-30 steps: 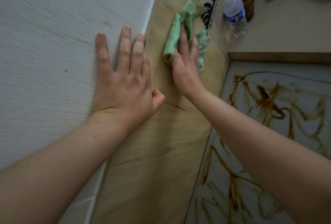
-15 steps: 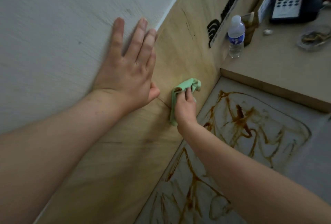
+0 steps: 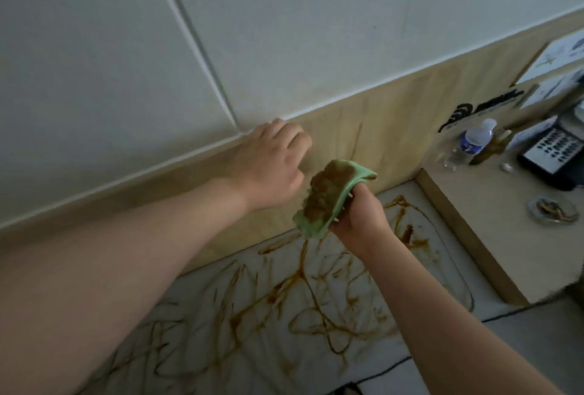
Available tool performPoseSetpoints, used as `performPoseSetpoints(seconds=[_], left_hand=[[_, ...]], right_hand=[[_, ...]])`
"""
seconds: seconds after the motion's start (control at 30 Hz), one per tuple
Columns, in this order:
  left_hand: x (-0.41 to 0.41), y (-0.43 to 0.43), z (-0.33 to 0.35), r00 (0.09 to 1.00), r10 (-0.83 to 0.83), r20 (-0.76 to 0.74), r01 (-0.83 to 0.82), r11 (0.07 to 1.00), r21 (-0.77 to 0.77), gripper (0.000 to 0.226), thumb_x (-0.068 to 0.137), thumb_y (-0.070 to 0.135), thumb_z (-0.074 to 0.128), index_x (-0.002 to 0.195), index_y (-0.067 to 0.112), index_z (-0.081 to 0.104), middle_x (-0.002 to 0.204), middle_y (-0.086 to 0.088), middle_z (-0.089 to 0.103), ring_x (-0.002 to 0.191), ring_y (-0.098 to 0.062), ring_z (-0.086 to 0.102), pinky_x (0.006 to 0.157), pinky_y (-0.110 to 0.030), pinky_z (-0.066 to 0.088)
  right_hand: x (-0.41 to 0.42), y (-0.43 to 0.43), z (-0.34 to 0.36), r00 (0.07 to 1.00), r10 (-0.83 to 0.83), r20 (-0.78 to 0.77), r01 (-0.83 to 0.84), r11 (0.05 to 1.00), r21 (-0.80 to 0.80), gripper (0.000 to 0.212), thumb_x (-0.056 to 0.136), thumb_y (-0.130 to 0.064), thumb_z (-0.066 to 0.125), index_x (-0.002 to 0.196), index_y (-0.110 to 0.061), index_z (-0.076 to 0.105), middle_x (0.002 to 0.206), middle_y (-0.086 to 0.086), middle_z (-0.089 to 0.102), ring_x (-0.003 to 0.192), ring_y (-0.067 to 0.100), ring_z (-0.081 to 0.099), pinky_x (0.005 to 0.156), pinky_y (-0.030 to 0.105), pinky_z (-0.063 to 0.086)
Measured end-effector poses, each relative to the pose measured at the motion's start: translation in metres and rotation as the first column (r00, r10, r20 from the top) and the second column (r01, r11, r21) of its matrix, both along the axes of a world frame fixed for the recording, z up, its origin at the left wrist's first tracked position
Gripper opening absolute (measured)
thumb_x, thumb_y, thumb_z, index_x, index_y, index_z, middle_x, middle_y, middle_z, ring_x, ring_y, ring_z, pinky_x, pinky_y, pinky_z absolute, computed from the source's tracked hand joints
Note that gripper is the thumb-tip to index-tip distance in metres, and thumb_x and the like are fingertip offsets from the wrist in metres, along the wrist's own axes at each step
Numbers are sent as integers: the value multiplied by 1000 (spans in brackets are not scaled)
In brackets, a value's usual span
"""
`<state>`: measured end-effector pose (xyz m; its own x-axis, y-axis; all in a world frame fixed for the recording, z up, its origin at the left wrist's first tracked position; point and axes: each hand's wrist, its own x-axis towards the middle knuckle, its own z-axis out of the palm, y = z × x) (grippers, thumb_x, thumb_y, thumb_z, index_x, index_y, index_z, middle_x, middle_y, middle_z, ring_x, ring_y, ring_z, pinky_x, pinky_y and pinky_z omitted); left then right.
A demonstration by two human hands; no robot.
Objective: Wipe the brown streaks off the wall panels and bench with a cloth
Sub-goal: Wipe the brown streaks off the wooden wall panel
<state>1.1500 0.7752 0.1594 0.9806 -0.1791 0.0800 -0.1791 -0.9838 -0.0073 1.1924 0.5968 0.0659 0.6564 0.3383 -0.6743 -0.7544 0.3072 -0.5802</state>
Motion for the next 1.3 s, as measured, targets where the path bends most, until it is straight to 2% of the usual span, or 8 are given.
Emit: performPoseSetpoints(seconds=[0.2, 0.37, 0.6, 0.8, 0.87, 1.0, 1.13, 1.3], left_hand=[[-137, 45, 73, 908, 354, -224, -396, 900, -182, 15, 94, 21, 51, 107, 20, 58, 106, 6, 59, 97, -15, 54, 78, -32, 48], [-261, 48, 156, 810, 502, -304, -583, 745, -324, 14, 99, 25, 58, 112, 25, 63, 98, 11, 64, 88, -8, 64, 81, -36, 59], [-377, 59, 248, 741, 653, -158, -630, 594, -501, 42, 86, 65, 70, 105, 29, 60, 95, 16, 65, 85, 1, 62, 69, -19, 49], [-473, 81, 283, 740, 668, -80, -551, 533, -643, 8, 92, 32, 70, 86, 29, 68, 87, 10, 70, 84, -9, 67, 76, -29, 53], [-501, 90, 295, 699, 707, -109, -530, 411, -742, 13, 92, 31, 61, 84, 25, 70, 86, 5, 72, 88, -18, 70, 83, -40, 59], [-553, 101, 316, 609, 755, -243, -306, -59, -950, 24, 96, 18, 44, 88, 11, 65, 84, -12, 69, 82, -31, 67, 76, -42, 56], [-589, 112, 316, 600, 761, -247, -205, -153, -967, 22, 102, 14, 51, 90, 6, 67, 82, -14, 72, 82, -30, 69, 77, -41, 55], [-622, 106, 301, 569, 759, -317, -102, -317, -943, 23, 102, 20, 55, 104, 3, 70, 94, -19, 75, 85, -32, 74, 79, -41, 59]], right_hand=[[-65, 46, 69, 945, 323, 45, -326, 941, 95, 49, 107, -33, 33, 137, -11, 64, 133, 16, 68, 126, 41, 63, 107, 68, 45], [-141, 96, 156, 828, 542, 140, -557, 823, 107, 51, 107, -36, 32, 136, -10, 65, 133, 16, 69, 126, 39, 63, 110, 66, 42], [-268, 149, 287, 610, 711, 349, -746, 664, -49, 46, 107, -29, 37, 130, 1, 64, 120, 21, 70, 104, 33, 65, 104, 58, 51], [-364, 167, 355, 507, 723, 469, -795, 603, -71, 35, 108, -23, 40, 112, -6, 69, 91, 10, 77, 79, 24, 75, 91, 54, 59], [-391, 174, 371, 468, 733, 494, -807, 583, -100, 33, 106, -23, 44, 116, -6, 71, 102, 12, 76, 88, 30, 76, 89, 54, 60], [-453, 189, 396, 404, 744, 532, -813, 559, -163, 40, 94, -28, 50, 121, -11, 73, 119, 15, 73, 104, 36, 73, 93, 50, 60], [-493, 196, 401, 182, 777, 602, -810, 466, -356, 45, 100, -53, 55, 126, -18, 69, 114, 6, 73, 100, 26, 72, 90, 42, 60], [-504, 186, 397, -36, 779, 626, -763, 383, -521, 34, 105, -40, 53, 123, -17, 69, 114, 3, 73, 91, 21, 70, 77, 34, 56]])
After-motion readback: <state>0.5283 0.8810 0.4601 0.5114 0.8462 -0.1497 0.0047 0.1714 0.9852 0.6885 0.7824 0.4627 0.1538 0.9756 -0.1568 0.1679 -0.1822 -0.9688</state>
